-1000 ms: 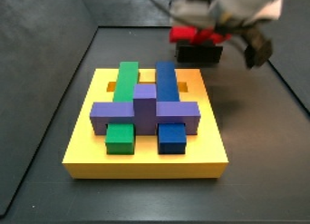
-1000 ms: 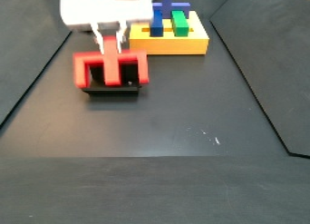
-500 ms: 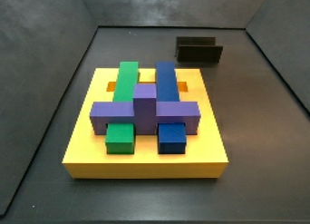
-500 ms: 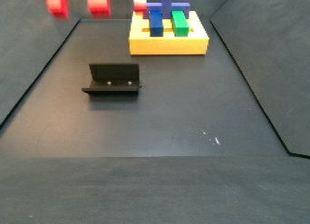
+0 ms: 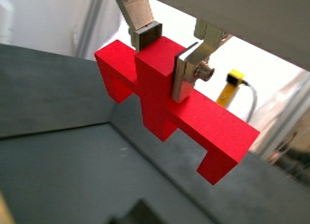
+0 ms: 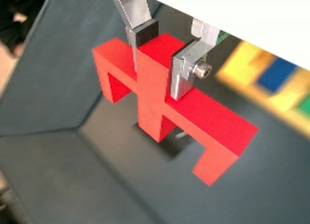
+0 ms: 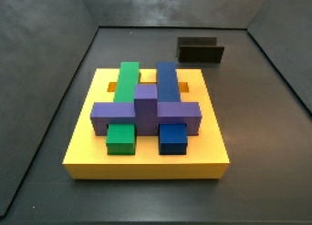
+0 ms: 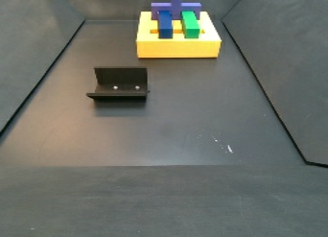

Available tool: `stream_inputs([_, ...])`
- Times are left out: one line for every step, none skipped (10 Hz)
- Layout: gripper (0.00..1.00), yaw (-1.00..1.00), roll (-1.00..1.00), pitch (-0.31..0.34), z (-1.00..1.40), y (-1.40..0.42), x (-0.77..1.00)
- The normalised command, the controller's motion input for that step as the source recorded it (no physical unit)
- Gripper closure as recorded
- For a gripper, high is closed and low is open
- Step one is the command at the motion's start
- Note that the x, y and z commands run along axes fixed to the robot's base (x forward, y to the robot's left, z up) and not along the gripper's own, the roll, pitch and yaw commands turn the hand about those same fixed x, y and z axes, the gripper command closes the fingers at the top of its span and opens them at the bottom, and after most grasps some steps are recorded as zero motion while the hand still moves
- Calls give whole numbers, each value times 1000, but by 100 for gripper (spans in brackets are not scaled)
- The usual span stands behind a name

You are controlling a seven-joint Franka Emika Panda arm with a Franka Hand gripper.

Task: Pick up the red object. Move up. Place the red object on the fixture. Regrasp the red object. Move to above the board. Insert the red object.
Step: Move to above the board, then insert the red object.

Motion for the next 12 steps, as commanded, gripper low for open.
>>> stream_inputs([100, -44, -1000, -21, 277, -1400, -1123])
stream_inputs([100, -43, -1000, -22, 283, -1400, -1129])
stream_inputs([100, -40, -1000, -23, 274, -1400, -1148])
stream_inputs([100, -42, -1000, -28, 112, -601, -522])
stream_inputs([100, -40, -1000, -23, 37, -254, -255])
stream_inputs([100, -44, -1000, -13, 27, -90, -109])
stream_inputs([100, -40, -991, -27, 21, -61, -105])
stream_inputs([100, -28, -743, -43, -4, -19, -91])
stream_inputs([100, -19, -525, -48, 7, 1, -74])
stream_inputs([100, -15, -351, -41, 5, 4, -55])
stream_inputs([100, -11, -233, -31, -4, 5, -36])
stream_inputs([100, 46, -203, -66, -371, 126, 0])
